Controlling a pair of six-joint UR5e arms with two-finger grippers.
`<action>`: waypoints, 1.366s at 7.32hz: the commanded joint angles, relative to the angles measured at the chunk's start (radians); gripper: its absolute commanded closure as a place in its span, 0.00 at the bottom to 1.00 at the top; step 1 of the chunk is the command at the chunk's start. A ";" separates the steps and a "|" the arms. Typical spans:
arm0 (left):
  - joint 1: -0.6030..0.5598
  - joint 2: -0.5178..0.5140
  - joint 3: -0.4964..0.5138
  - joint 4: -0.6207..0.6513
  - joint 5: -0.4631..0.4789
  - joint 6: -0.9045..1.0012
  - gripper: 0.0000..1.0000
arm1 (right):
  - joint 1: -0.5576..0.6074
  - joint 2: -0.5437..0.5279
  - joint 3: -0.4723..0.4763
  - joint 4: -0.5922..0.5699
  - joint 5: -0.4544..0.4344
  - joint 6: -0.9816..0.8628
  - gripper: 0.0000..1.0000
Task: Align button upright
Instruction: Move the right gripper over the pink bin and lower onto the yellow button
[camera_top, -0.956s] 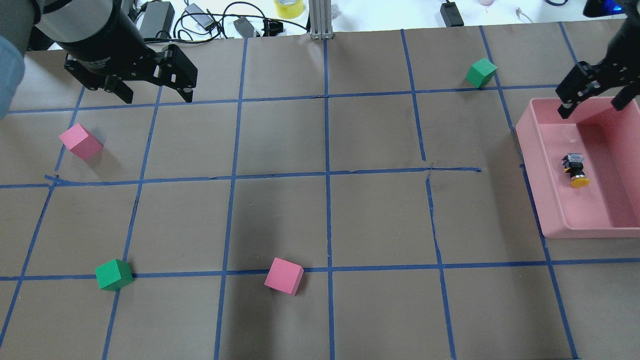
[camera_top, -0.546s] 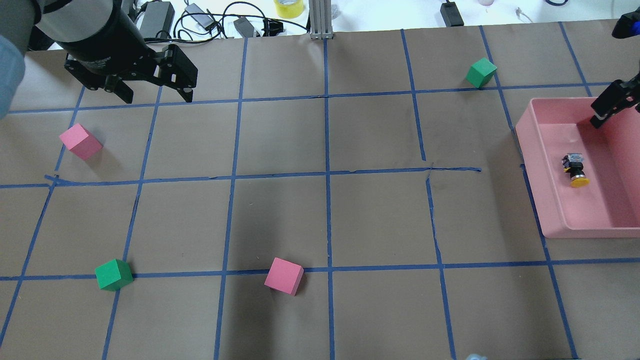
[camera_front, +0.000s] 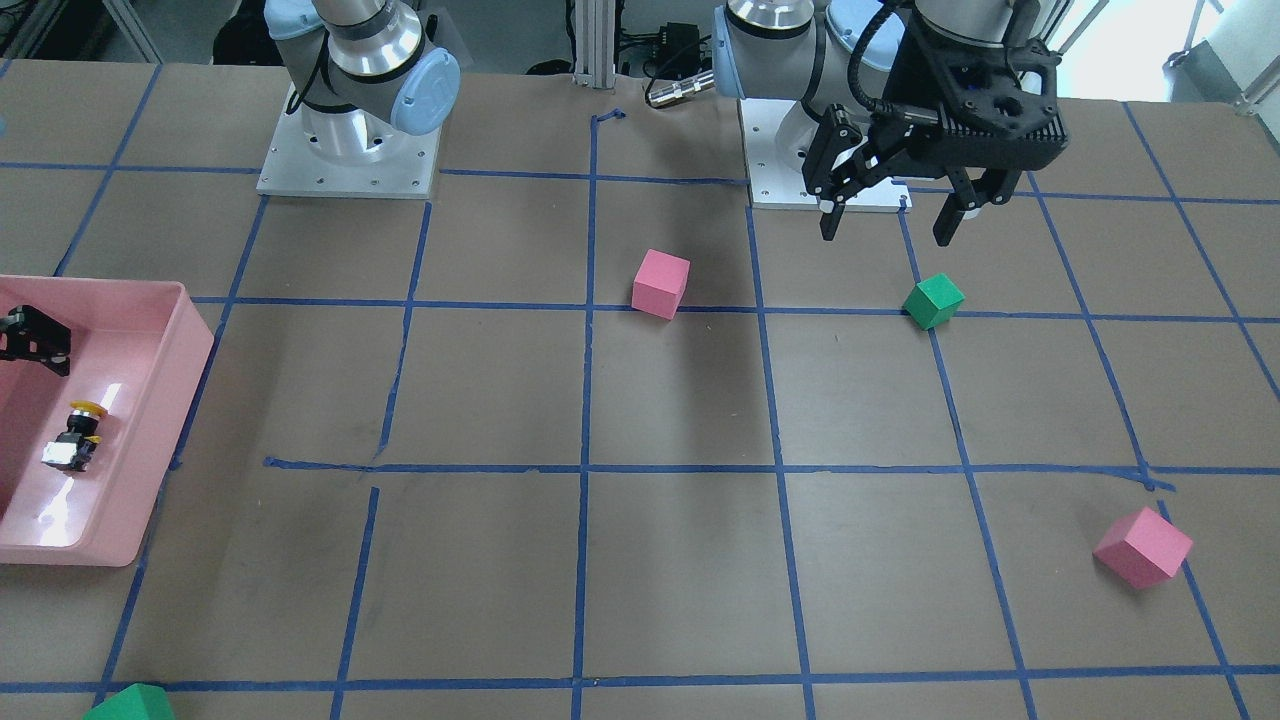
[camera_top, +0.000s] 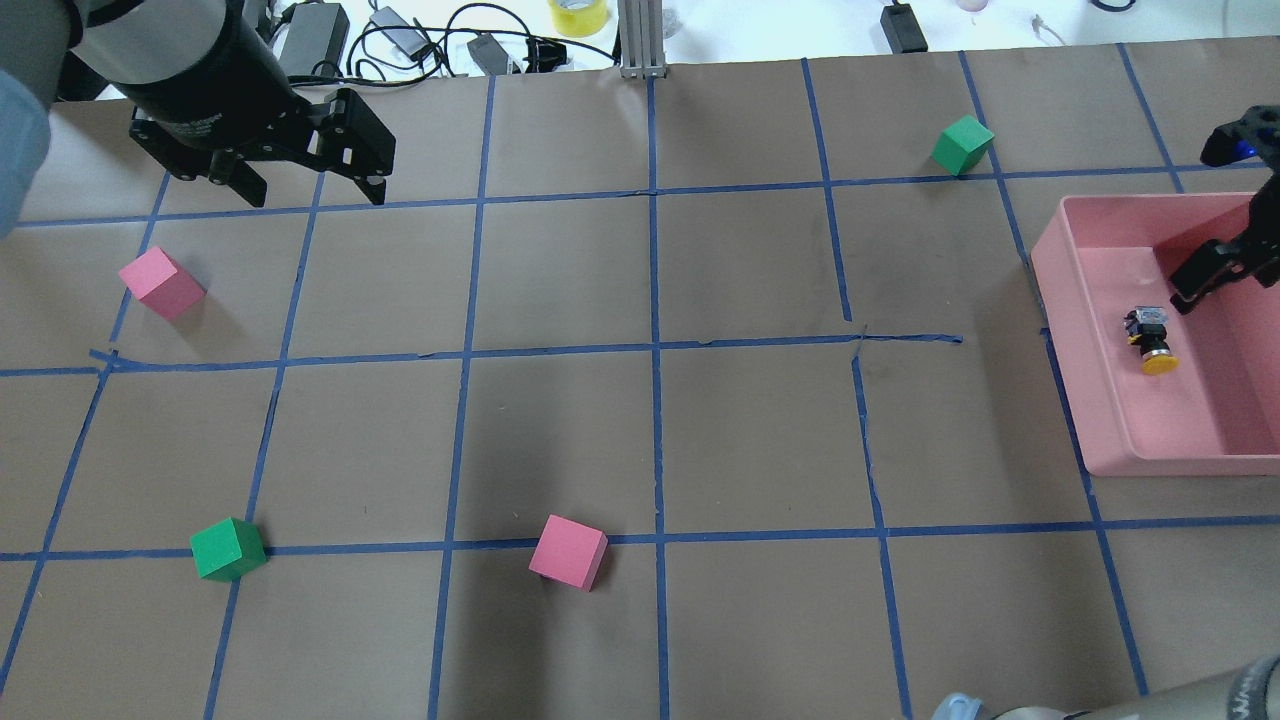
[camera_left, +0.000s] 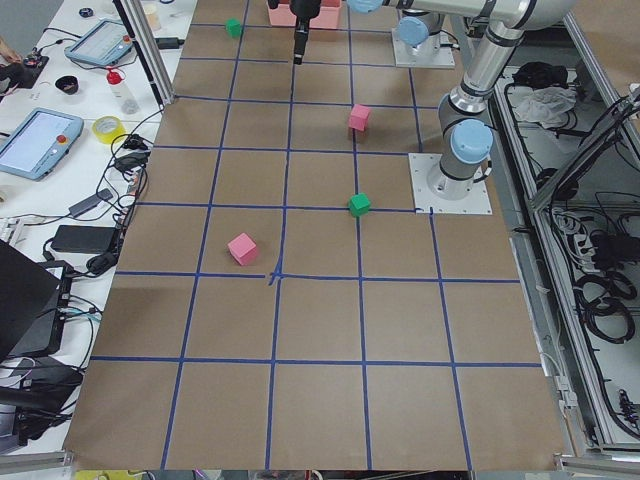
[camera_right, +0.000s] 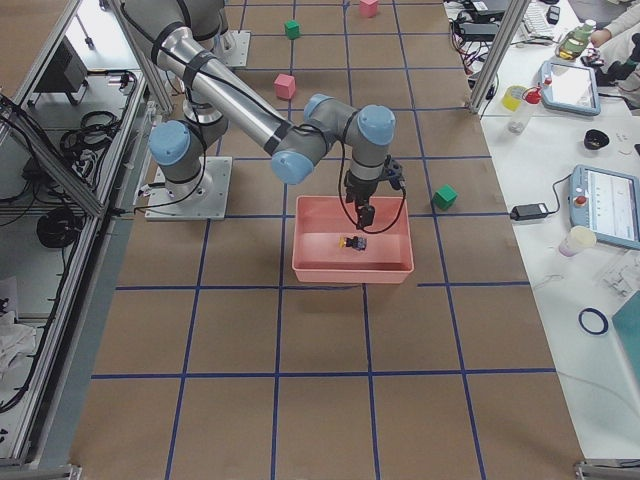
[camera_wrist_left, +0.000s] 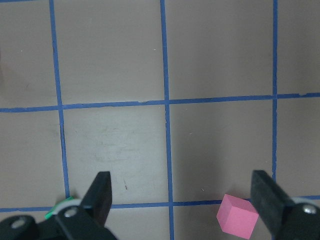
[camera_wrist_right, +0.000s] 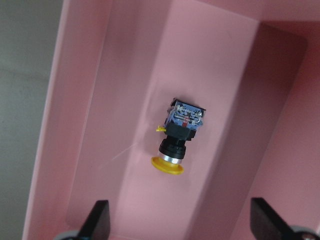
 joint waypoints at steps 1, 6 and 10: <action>0.000 0.000 0.000 -0.001 0.001 0.000 0.00 | -0.012 0.068 0.062 -0.129 0.000 -0.008 0.00; 0.002 0.000 0.000 -0.002 0.000 0.000 0.00 | -0.012 0.171 0.062 -0.254 0.041 -0.006 0.00; 0.000 0.002 0.000 -0.005 0.001 0.000 0.00 | -0.012 0.163 0.055 -0.236 0.023 -0.002 1.00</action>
